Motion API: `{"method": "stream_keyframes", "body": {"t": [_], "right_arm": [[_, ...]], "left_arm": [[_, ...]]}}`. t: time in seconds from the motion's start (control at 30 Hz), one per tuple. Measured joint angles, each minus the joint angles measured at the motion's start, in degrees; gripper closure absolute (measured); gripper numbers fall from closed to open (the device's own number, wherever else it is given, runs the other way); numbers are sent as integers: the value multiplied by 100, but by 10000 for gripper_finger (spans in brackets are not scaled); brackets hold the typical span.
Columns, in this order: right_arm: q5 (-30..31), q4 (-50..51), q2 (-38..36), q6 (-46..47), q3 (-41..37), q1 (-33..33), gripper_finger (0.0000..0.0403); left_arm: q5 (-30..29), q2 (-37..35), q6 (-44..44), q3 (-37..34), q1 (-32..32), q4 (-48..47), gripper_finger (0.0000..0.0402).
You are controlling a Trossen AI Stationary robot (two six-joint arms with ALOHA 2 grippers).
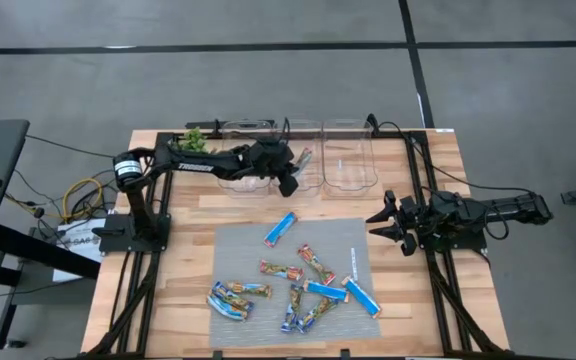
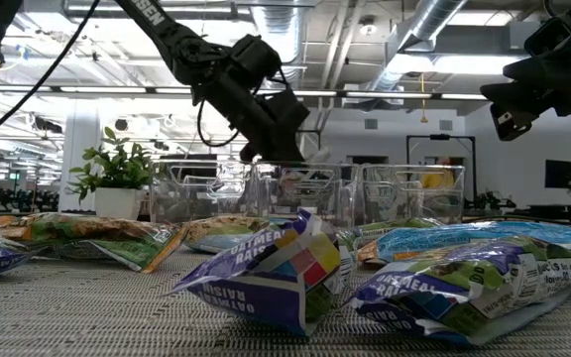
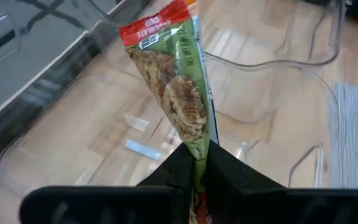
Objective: Pick and place Granola Bars by type
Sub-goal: Put the red granola bar into the middle transparent bin
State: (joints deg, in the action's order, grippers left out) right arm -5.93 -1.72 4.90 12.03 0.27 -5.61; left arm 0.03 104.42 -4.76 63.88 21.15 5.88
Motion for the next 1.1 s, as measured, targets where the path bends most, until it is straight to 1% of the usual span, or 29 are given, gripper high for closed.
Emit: {"method": "stream_keyframes", "body": {"t": [0.07, 0.27, 0.43, 0.57, 0.67, 0.87, 1.1], "right_arm": [[0, -2, 0, 0, 0, 0, 262], [0, -1, 0, 0, 0, 0, 259], [0, -2, 0, 0, 0, 0, 260], [0, -1, 0, 0, 0, 1, 262], [0, -2, 0, 0, -1, 0, 260], [0, -2, 0, 0, -1, 0, 261], [1, 0, 0, 0, 0, 0, 259]], "left_arm": [[84, -3, 101, 0, 0, 20, 351], [84, -7, 64, 0, -32, 10, 280], [127, -11, -48, 0, -35, 103, 250], [128, -42, -99, 0, -52, 152, 244], [125, -229, -100, 0, -66, 165, 246], [118, -848, -102, 0, -188, 175, 254], [159, -1722, 27, 0, -699, 132, 256]]}}
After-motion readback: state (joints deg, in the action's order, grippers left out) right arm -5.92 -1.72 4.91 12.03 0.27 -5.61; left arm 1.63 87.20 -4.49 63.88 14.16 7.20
